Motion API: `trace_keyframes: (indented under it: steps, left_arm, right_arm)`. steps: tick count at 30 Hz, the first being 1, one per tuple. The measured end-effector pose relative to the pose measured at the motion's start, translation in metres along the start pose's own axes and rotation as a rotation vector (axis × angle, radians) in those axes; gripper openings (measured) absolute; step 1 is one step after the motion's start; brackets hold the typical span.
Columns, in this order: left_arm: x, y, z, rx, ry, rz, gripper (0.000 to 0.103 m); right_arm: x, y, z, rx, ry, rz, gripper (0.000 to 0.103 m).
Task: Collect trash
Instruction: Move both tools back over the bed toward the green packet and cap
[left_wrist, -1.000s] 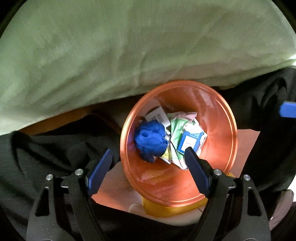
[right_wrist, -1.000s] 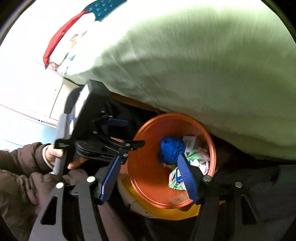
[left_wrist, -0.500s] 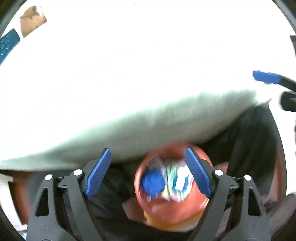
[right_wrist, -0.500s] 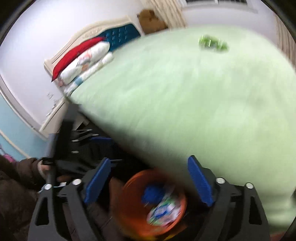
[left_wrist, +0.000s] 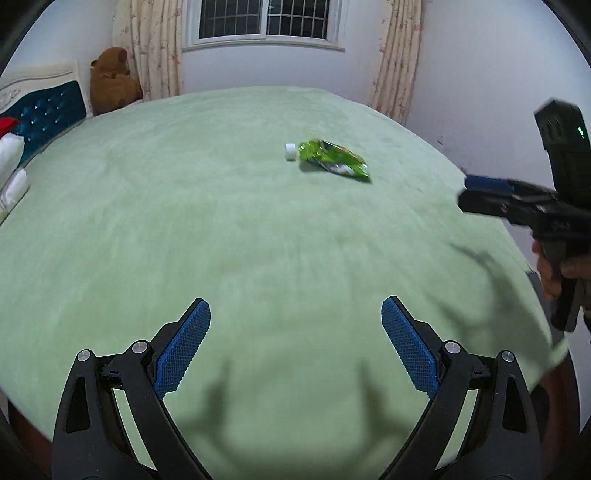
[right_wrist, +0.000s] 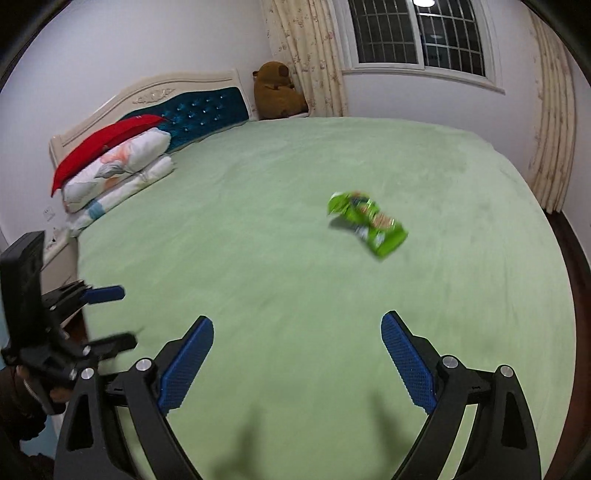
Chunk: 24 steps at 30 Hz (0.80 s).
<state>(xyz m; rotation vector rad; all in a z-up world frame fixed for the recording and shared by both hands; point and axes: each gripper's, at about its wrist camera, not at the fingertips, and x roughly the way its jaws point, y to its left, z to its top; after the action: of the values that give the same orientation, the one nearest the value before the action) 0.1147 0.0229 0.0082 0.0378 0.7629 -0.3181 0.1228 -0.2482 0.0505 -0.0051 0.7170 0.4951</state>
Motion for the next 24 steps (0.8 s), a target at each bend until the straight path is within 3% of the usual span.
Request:
trace_keyframes:
  steps: [7,14,21,23,24]
  left_arm:
    - [0.060,0.001,0.027,-0.001,0.021,-0.006,0.092]
    - [0.088,0.001,0.041,-0.015,0.028,-0.010,0.092]
    - [0.102,-0.001,0.036,0.005,0.057,-0.004,0.092]
    - [0.103,-0.001,0.035,0.007,0.062,-0.006,0.092]
    - [0.103,-0.001,0.035,0.008,0.063,-0.007,0.092]
  right_arm:
    - [0.079,-0.041,0.060,-0.052,0.048,-0.055,0.090]
    - [0.152,-0.056,0.083,-0.152,0.146,-0.123,0.091]
    - [0.204,-0.073,0.098,-0.136,0.205,-0.098,0.091]
    - [0.212,-0.073,0.098,-0.141,0.232,-0.095,0.084]
    - [0.218,-0.074,0.097,-0.133,0.259,-0.077,0.067]
